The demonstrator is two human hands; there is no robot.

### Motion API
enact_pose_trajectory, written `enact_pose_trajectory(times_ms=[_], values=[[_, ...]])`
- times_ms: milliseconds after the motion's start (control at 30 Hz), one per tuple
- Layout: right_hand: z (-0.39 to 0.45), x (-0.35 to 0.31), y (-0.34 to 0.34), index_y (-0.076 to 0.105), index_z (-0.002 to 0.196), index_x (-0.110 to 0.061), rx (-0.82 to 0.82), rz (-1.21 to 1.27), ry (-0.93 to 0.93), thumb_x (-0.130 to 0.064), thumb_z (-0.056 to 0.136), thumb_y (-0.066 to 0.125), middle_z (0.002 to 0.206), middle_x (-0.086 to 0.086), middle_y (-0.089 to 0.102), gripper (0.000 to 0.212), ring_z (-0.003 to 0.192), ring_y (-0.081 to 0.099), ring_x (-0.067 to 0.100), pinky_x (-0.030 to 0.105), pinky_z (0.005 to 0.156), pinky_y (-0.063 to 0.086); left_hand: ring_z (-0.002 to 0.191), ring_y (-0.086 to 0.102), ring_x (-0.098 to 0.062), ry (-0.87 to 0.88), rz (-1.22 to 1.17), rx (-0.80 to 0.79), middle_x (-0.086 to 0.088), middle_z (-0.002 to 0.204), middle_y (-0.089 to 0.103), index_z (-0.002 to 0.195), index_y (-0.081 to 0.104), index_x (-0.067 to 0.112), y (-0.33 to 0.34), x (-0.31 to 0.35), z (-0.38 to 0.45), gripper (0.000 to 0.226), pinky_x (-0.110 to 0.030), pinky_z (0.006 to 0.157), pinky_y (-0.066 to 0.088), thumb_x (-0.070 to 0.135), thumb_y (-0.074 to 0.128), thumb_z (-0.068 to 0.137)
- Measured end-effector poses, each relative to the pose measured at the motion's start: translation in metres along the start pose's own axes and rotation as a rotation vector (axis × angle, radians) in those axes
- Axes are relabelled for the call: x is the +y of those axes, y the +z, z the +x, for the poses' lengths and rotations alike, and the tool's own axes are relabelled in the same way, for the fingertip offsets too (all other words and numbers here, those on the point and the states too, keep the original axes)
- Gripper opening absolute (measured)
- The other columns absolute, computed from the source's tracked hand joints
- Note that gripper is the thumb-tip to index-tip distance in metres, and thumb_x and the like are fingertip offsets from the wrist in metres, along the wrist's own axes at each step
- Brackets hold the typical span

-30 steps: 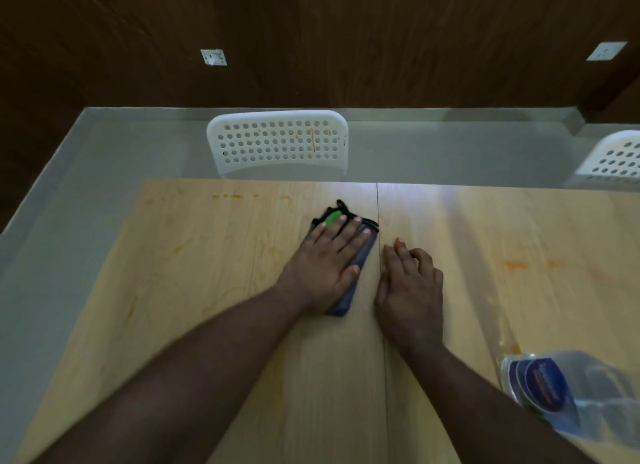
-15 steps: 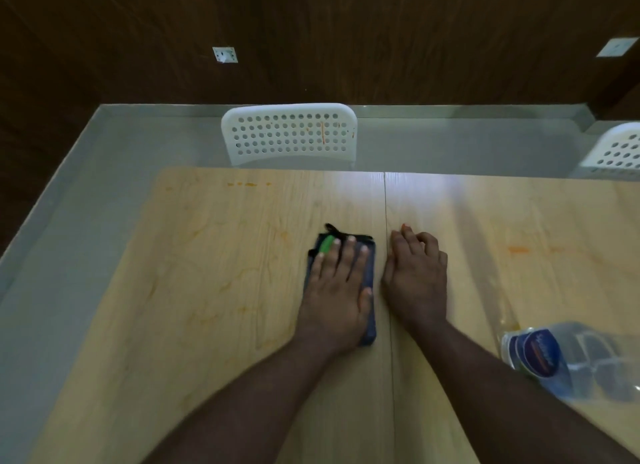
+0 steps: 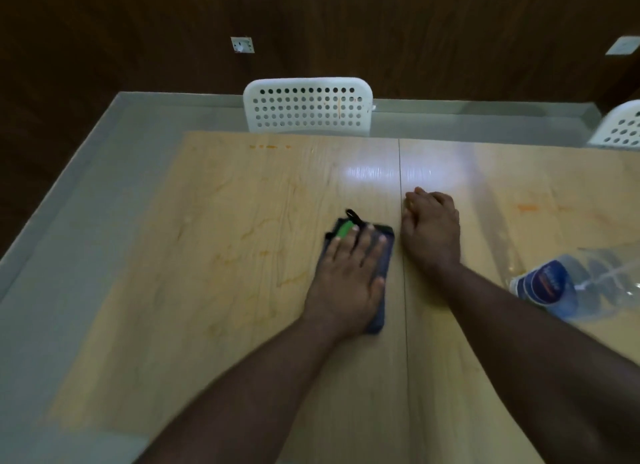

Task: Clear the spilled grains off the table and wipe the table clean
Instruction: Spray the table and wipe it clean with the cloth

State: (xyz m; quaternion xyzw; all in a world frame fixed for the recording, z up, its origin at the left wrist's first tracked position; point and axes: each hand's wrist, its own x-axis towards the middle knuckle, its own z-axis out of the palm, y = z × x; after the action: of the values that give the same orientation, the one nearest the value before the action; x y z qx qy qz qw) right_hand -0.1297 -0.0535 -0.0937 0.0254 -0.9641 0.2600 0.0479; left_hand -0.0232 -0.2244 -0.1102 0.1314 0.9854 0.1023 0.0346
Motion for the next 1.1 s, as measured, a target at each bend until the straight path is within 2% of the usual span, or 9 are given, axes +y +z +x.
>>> enact_pose_trajectory(times_ms=[100,267,333,433,600,767,833,967,1100], values=[[-0.038,-0.003,-0.009,0.055,0.151,-0.015,-0.07,0.056,-0.023,-0.023,0.107,0.054,0.161,0.007,0.048,0.045,0.15,0.038,0.027,0.046,0.125,0.031,0.162,-0.012,-0.017,0.138,0.008,-0.038,0.003,0.177,-0.009,0.169,-0.003,0.027,-0.005,-0.022,-0.026,0.067,-0.046,0.131,0.0,0.048,0.013,0.107],[-0.144,-0.005,-0.02,0.057,0.15,-0.018,-0.119,0.073,-0.102,-0.024,0.105,0.056,0.16,0.003,0.05,0.045,0.144,0.046,0.021,0.031,0.117,0.031,0.163,-0.008,-0.024,-0.448,-0.069,0.034,-0.001,0.177,-0.006,0.169,-0.002,0.024,-0.007,-0.001,0.006,0.069,-0.047,0.131,-0.003,0.047,0.02,0.108],[-0.181,-0.001,-0.014,0.06,0.148,-0.018,-0.114,0.048,-0.092,-0.024,0.106,0.054,0.158,0.004,0.052,0.043,0.145,0.046,0.022,0.034,0.119,0.031,0.162,-0.007,-0.027,-0.521,-0.107,0.047,-0.003,0.177,-0.005,0.169,-0.001,0.022,-0.006,0.009,0.006,0.069,-0.047,0.131,-0.005,0.045,0.023,0.109],[-0.213,0.006,-0.005,0.063,0.145,-0.014,-0.131,0.04,-0.117,-0.027,0.101,0.045,0.157,0.005,0.053,0.049,0.15,0.041,0.021,0.034,0.123,0.027,0.162,-0.011,-0.027,-0.447,-0.086,0.065,-0.006,0.176,-0.011,0.169,-0.005,0.02,0.003,0.036,-0.047,0.07,-0.048,0.131,-0.004,0.045,0.021,0.109],[-0.213,0.002,-0.006,0.063,0.144,-0.009,-0.121,0.048,-0.122,-0.028,0.1,0.041,0.157,0.008,0.054,0.053,0.152,0.038,0.024,0.037,0.123,0.028,0.162,-0.014,-0.021,-0.084,-0.011,0.005,0.001,0.176,-0.015,0.169,-0.006,0.025,0.019,0.061,-0.16,0.069,-0.049,0.131,0.004,0.046,0.021,0.109],[-0.214,0.002,-0.005,0.06,0.146,-0.009,-0.098,0.036,-0.143,-0.025,0.099,0.044,0.156,0.01,0.054,0.052,0.152,0.037,0.025,0.036,0.124,0.025,0.163,-0.005,-0.019,0.224,0.112,-0.027,0.002,0.177,-0.003,0.169,0.004,0.026,0.012,0.01,-0.127,0.067,-0.047,0.131,0.003,0.049,0.022,0.109],[-0.213,0.004,-0.004,0.056,0.149,-0.01,-0.098,0.015,-0.157,-0.022,0.103,0.046,0.159,0.009,0.05,0.049,0.153,0.035,0.024,0.037,0.125,0.025,0.163,-0.004,-0.021,0.04,0.09,-0.005,0.0,0.177,-0.004,0.169,0.002,0.025,0.01,0.003,-0.106,0.068,-0.048,0.131,0.003,0.049,0.018,0.108],[-0.214,0.006,0.0,0.054,0.151,-0.009,-0.109,-0.022,-0.154,-0.018,0.105,0.051,0.161,0.009,0.048,0.047,0.155,0.032,0.024,0.039,0.126,0.026,0.163,-0.002,-0.029,-0.573,-0.036,0.135,-0.008,0.177,-0.002,0.169,0.003,0.018,0.018,0.047,-0.113,0.073,-0.05,0.131,0.002,0.047,0.016,0.104],[-0.215,0.003,-0.003,0.056,0.149,-0.007,-0.088,-0.023,-0.163,-0.02,0.103,0.045,0.158,0.011,0.051,0.049,0.153,0.034,0.027,0.041,0.126,0.029,0.163,-0.008,-0.026,-0.286,-0.005,0.083,-0.005,0.177,-0.009,0.169,-0.002,0.02,0.028,0.074,-0.177,0.071,-0.051,0.131,0.007,0.046,0.021,0.108]])
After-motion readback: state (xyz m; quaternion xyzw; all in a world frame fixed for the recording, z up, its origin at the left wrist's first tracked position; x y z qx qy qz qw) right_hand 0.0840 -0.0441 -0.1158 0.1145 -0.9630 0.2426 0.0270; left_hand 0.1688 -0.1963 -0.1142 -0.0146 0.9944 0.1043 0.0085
